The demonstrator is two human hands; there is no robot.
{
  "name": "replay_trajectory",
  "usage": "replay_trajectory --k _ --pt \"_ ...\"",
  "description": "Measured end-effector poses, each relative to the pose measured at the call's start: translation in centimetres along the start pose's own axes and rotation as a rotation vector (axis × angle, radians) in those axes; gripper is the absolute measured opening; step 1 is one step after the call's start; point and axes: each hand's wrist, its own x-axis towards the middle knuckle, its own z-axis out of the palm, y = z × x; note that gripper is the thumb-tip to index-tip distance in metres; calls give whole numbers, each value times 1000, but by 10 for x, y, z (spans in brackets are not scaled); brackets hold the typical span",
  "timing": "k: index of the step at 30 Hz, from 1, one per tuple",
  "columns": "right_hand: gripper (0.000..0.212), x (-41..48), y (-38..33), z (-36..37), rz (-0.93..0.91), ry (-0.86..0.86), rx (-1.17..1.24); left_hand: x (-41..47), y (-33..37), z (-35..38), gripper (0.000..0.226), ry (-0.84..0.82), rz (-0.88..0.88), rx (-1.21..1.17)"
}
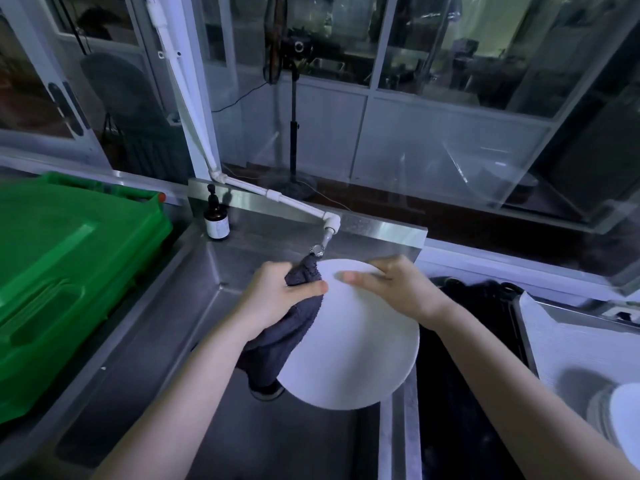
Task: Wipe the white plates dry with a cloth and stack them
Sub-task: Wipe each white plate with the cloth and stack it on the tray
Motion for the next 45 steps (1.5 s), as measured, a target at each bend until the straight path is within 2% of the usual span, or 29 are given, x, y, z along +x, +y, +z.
replay_trajectory --k 3,6,8,9,11,13,16,18,20,22,23,25,27,30,32,33,35,38,40,42,44,45 --pt "62 -7 5 4 128 243 225 1 -10 -4 25 161 -87 -124" --pt "43 -11 13 42 364 600 642 -1 -22 6 27 366 -412 -346" --pt "40 -16 15 77 525 782 838 -10 -30 20 31 525 -598 -393" --pt "40 -19 16 87 553 796 870 -15 -34 24 31 559 -626 -447" --pt "39 -24 18 88 516 707 836 -20 -42 26 29 546 -616 -560" --pt "48 -23 23 67 402 597 647 -21 -44 17 28 512 -583 -568" --pt "50 -16 18 24 173 363 265 -15 -37 4 26 403 -434 -365" --pt "31 -9 11 5 50 185 119 -11 -27 0 28 290 -257 -206" --pt "12 -6 7 0 19 14 127 -4 -18 -3 40 148 -113 -108" --pt "19 -7 7 6 24 -40 204 2 -13 -4 53 40 -47 -17" --pt "24 -7 6 9 18 -6 219 4 -11 -5 53 27 -44 20" --pt "31 -9 7 12 28 93 258 4 -14 -6 40 77 -62 15" --pt "34 -9 10 15 97 229 420 1 -20 -4 24 189 -146 -130" --pt "29 -8 15 46 312 567 739 -7 -27 17 26 440 -439 -464" --pt "33 -6 13 77 462 780 870 -13 -29 35 34 630 -639 -532" --pt "32 -8 12 87 492 810 899 -17 -29 41 34 670 -696 -571" --pt "23 -10 16 87 451 699 874 -19 -33 39 31 674 -686 -630" --pt "16 -8 25 49 234 505 641 -16 -41 21 25 588 -532 -586" --pt "18 0 24 16 126 370 476 -11 -38 11 20 454 -412 -467" --pt "18 7 18 -1 80 151 248 -7 -30 8 19 289 -279 -315" --pt "32 8 18 -2 106 -10 164 -3 -24 7 33 162 -176 -218" --pt "34 7 18 1 123 -20 197 -1 -23 6 40 121 -157 -198"
